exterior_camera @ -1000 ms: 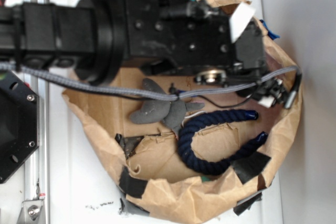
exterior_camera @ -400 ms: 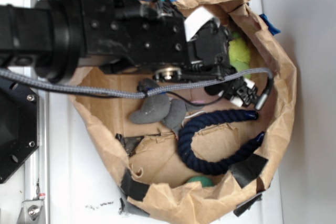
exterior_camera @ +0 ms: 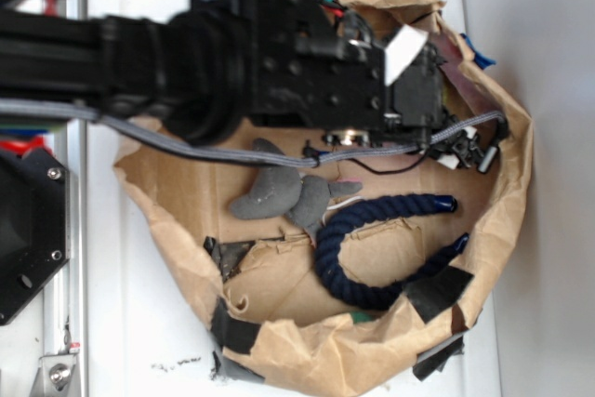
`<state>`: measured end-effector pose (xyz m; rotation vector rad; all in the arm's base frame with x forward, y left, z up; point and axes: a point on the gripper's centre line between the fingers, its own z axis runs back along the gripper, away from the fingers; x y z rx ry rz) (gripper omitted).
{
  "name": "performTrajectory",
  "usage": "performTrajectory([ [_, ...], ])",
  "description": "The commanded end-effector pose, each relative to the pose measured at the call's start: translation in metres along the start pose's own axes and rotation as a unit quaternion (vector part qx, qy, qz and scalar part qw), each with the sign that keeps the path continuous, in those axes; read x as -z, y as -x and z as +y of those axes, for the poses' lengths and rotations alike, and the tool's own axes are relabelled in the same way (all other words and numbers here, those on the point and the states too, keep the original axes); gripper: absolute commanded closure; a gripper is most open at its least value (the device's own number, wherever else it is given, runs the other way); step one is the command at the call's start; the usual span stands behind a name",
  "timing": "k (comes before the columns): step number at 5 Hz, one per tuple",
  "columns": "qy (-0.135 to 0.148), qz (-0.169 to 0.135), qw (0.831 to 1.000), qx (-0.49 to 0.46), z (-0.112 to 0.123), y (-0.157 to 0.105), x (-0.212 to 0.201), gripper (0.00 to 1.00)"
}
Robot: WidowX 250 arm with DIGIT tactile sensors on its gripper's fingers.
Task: Grab the green animal.
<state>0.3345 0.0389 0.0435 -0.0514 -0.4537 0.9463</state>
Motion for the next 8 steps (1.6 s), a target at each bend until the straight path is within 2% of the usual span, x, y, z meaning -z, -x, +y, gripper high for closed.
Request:
performTrajectory([
  [1,0.023,-0.024,0.999,0.022,-0.009,-0.013,0.006,0.00],
  [2,0.008,-0.035,0.999,0.035,-0.005,-0.003,0.015,0.00],
  [3,0.008,-0.034,0.999,0.034,-0.003,-0.001,0.016,1.00],
  [5,0.008,-0.036,0.999,0.039,0.001,0.001,0.015,1.00],
  [8,0.005,-0.021,0.998,0.060,0.003,0.002,0.007,1.00],
])
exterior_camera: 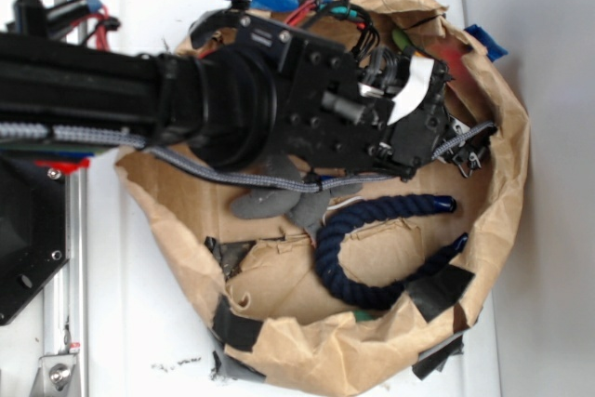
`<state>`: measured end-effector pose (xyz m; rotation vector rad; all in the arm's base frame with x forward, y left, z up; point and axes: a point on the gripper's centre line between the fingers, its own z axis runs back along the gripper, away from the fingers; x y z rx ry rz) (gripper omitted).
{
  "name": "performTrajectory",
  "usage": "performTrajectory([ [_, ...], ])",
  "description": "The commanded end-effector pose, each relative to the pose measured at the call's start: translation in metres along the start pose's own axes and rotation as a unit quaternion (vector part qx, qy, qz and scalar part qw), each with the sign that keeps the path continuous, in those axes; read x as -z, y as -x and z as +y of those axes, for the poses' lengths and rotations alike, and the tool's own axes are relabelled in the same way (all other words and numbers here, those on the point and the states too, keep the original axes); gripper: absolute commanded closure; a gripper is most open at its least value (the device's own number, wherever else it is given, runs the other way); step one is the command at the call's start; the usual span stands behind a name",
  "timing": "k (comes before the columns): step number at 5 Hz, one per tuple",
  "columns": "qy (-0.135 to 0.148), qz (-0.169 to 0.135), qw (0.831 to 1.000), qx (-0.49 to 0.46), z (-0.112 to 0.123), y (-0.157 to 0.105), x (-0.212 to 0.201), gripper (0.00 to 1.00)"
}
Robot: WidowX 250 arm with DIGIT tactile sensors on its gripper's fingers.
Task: Grab the green animal.
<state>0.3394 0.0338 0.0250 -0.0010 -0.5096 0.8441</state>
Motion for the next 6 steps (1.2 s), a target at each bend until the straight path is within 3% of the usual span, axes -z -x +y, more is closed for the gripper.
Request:
performTrajectory([
  [1,-0.015,0.109,0.989,0.096,0.008,0.007,-0.052,1.00],
  [3,0.022,0.209,0.955,0.208,0.039,-0.010,-0.154,1.00],
  [4,0.008,0.221,0.940,0.258,0.048,-0.012,-0.171,1.00],
  [5,0.001,0.219,0.939,0.265,0.047,-0.015,-0.174,1.00],
  [6,0.004,0.191,0.945,0.266,0.040,-0.013,-0.170,1.00],
])
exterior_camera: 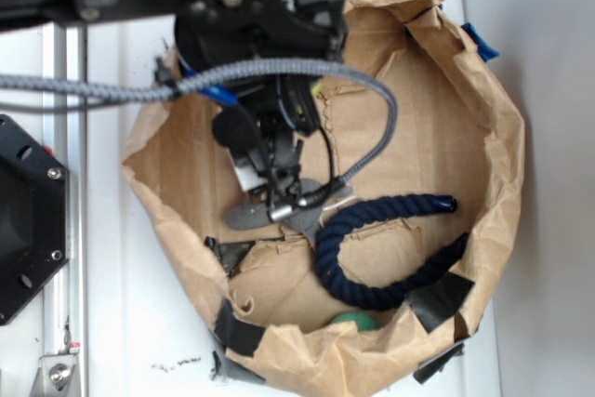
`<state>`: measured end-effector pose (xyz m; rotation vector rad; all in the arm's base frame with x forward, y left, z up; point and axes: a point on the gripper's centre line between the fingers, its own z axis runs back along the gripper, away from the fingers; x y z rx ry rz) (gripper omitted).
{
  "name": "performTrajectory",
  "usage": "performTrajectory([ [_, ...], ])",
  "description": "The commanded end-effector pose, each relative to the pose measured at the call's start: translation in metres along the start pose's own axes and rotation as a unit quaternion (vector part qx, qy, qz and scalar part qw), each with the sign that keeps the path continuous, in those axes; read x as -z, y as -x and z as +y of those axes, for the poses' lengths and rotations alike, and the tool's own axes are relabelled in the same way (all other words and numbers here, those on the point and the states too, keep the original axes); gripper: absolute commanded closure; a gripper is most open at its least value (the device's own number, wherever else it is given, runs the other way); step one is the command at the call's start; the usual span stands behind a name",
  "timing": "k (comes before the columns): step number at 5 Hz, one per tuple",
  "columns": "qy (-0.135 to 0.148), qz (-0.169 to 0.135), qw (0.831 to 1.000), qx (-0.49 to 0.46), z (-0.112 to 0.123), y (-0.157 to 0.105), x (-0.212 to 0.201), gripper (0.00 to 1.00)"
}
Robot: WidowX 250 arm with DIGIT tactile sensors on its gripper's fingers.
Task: Grab the green animal.
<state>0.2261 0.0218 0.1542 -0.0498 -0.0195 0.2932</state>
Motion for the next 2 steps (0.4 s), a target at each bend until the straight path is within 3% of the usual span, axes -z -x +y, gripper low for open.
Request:
performTrajectory([
  [1,-0.002,-0.084,0.996,-0.001,-0.0005,-0.0235,-0.0125,1.00],
  [2,-0.010,-0.085,0.996,-0.004,-0.0017,-0.0243,-0.0092,1.00],
])
